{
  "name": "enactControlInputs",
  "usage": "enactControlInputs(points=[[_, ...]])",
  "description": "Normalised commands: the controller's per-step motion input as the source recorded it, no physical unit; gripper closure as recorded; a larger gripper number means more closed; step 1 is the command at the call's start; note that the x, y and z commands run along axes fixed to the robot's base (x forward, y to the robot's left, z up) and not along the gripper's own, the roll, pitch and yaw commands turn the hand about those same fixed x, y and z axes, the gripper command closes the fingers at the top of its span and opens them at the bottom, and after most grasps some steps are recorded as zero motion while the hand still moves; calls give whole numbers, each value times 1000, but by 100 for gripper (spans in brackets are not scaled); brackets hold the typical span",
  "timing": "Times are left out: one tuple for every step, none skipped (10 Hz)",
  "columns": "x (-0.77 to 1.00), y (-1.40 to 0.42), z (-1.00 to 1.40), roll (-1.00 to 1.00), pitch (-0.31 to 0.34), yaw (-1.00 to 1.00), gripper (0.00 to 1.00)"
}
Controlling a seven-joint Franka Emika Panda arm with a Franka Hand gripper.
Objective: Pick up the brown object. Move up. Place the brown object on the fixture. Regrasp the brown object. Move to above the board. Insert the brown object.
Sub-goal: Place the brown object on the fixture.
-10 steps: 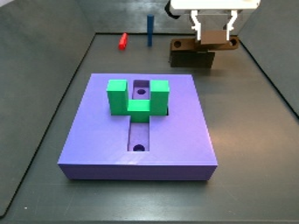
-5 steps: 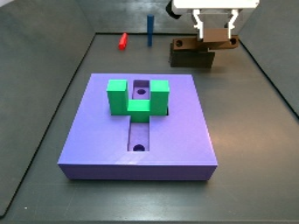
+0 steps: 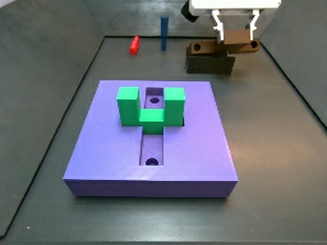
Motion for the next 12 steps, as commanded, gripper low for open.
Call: enactControlInputs(points=[[20,154,-120,-194,54,-91,100],[0,126,-129,-203,9,-94,100],[0,137,-177,-229,0,-117,100],[-6,97,-183,-217,0,-163,100],[0,60,-177,-206,0,-206,100],[0,46,-183,-189,0,-246,100],[0,49,-191,-154,0,-260,100],[0,60,-171,-103,0,-257,100],[0,69,-169,-97,0,-246,100],[0,106,-214,-129,0,-209,100],[-57,100,-243,-63,0,-203,100],[-71,49,-140,0,0,-206,100]])
